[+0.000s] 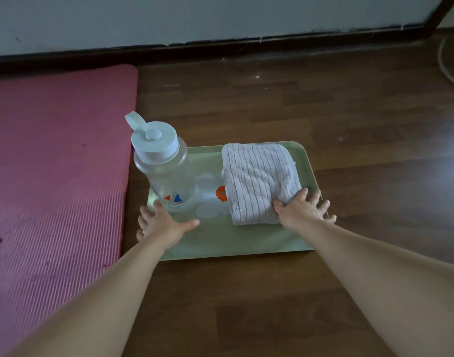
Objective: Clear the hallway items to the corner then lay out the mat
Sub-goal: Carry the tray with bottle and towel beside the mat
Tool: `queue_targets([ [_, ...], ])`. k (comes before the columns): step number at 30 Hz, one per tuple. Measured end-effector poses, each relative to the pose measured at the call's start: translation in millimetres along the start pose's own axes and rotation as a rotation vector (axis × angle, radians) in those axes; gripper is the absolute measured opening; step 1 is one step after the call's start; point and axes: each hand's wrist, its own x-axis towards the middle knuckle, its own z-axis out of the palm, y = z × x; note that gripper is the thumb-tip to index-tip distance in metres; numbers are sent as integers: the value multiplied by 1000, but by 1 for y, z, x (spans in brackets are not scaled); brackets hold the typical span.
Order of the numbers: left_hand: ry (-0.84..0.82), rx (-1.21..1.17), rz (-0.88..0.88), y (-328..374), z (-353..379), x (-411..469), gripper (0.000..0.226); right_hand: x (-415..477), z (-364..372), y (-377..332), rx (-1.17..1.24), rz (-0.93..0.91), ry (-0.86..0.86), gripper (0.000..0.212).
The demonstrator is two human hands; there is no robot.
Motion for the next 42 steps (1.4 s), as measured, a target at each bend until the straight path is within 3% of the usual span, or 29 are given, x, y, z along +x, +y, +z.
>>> queue_targets([
  [5,-11,56,59,-9,-4,-2,111,-28,13,-8,18,-145,-36,77],
  [9,-31,73,98,-14,-10,-4,106,-40,10,4,-115,-90,-43,87],
  [14,-93,-32,104,-9,-21,-5,109,-53,4,5,-114,-116,-84,80],
  [17,-130,-37,130,-7,-25,-5,117,-55,2,0,-118,-126,-154,96],
  [20,-128,177,156,-14,-17,-9,132,-52,9,6,-215,-167,-230,122],
  [22,-95,294,188,-20,-9,-8,135,-49,15,11,-279,-192,-223,128],
  [27,24,283,215,-19,-1,6,128,-37,10,9,-331,-263,-226,127],
  [33,-27,212,215,-5,-7,31,132,-19,-7,-10,-290,-311,-255,123],
  [42,-62,182,230,27,-34,59,110,28,-21,-55,-304,-374,-210,123],
])
